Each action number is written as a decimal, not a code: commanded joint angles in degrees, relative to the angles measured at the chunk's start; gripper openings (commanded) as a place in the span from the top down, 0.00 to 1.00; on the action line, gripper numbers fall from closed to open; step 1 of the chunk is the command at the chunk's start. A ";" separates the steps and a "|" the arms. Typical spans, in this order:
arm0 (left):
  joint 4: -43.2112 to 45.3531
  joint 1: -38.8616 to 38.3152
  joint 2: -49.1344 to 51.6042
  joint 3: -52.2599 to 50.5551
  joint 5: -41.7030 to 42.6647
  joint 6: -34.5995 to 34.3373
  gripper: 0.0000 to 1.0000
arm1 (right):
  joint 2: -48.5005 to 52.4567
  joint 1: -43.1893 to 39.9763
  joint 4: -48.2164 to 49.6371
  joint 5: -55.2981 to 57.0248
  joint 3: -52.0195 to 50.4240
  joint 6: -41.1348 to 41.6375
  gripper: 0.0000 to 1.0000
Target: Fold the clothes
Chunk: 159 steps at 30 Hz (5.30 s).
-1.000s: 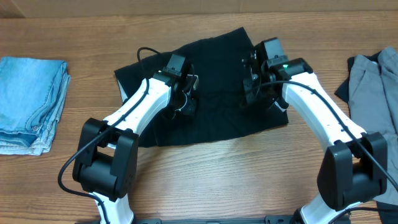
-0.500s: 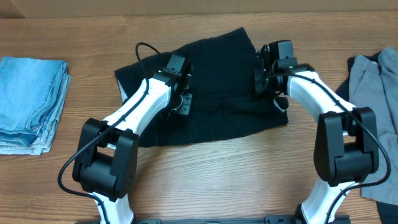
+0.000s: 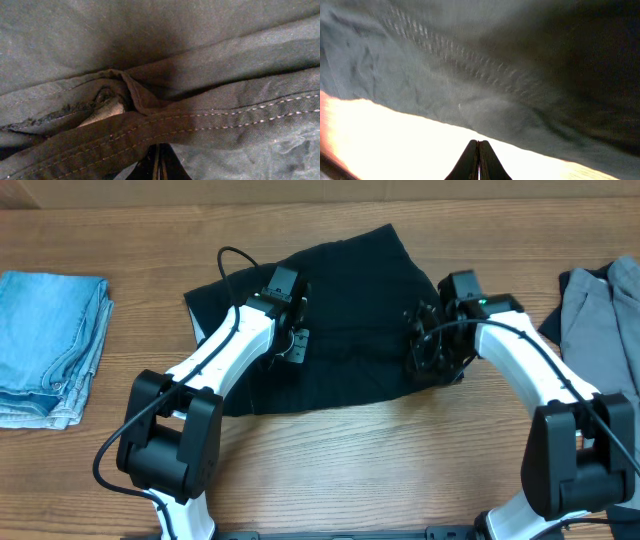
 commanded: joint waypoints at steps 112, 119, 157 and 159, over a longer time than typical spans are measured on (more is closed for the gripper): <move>-4.04 22.40 10.25 22.88 11.08 -0.07 0.96 | 20.55 -2.21 8.63 8.28 11.17 8.46 0.96; -6.08 22.38 10.16 25.99 11.08 1.36 0.96 | 5.27 -1.40 0.57 8.15 11.47 12.61 0.96; 0.83 23.30 27.63 39.58 2.69 31.23 0.02 | 30.03 -7.08 30.38 -0.68 24.22 -25.16 0.10; -1.90 24.20 27.54 40.61 2.73 36.00 0.00 | 30.03 -7.10 30.40 -0.66 24.22 -25.18 0.10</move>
